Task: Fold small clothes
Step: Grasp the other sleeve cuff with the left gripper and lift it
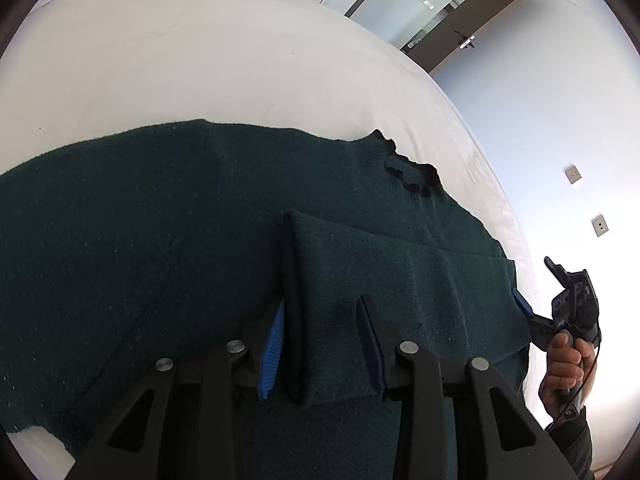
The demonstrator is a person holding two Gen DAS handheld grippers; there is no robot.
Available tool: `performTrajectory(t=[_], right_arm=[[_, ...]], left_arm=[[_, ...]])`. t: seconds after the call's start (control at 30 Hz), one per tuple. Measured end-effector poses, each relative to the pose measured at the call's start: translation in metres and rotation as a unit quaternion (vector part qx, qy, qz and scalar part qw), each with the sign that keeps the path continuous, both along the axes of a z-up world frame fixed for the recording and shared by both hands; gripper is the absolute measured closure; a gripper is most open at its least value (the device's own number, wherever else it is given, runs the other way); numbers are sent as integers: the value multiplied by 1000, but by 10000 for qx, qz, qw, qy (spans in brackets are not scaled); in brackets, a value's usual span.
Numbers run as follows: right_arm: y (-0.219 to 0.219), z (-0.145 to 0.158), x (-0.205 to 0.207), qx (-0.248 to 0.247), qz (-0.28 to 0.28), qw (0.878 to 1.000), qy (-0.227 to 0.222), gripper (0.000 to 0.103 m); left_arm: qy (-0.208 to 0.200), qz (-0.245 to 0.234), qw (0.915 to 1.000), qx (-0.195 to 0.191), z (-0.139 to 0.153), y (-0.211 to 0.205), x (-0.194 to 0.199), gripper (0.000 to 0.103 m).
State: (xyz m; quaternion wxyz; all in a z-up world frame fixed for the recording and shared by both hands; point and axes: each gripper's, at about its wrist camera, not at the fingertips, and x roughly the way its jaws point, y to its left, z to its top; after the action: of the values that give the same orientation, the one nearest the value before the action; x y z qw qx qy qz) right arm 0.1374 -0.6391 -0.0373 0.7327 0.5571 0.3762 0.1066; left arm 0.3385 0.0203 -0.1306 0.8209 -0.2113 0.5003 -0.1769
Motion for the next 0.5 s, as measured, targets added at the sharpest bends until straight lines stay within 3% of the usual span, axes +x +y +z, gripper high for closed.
performTrajectory(t=[0.07, 0.13, 0.27, 0.33, 0.4, 0.5], right_arm=[[1, -16, 12, 41, 21, 9998, -189, 35], [7, -11, 12, -152, 17, 9994, -324, 34], [22, 2, -16, -585, 37, 9982, -141, 34], [29, 9, -36, -712, -10, 9974, -84, 34], [33, 22, -61, -869, -159, 9960, -144, 33], [43, 39, -97, -646, -204, 9966, -475, 32]], left_arm=[[34, 95, 9999, -71, -4, 3, 3, 72], [44, 145, 9997, -188, -6, 6, 3, 73], [37, 278, 9990, -344, 1, 17, -8, 67], [-71, 405, 9985, -368, 11, 31, -22, 56], [-317, 685, 9965, -354, 28, 57, -46, 32], [-682, 1641, 9821, -619, 45, 120, -95, 4]])
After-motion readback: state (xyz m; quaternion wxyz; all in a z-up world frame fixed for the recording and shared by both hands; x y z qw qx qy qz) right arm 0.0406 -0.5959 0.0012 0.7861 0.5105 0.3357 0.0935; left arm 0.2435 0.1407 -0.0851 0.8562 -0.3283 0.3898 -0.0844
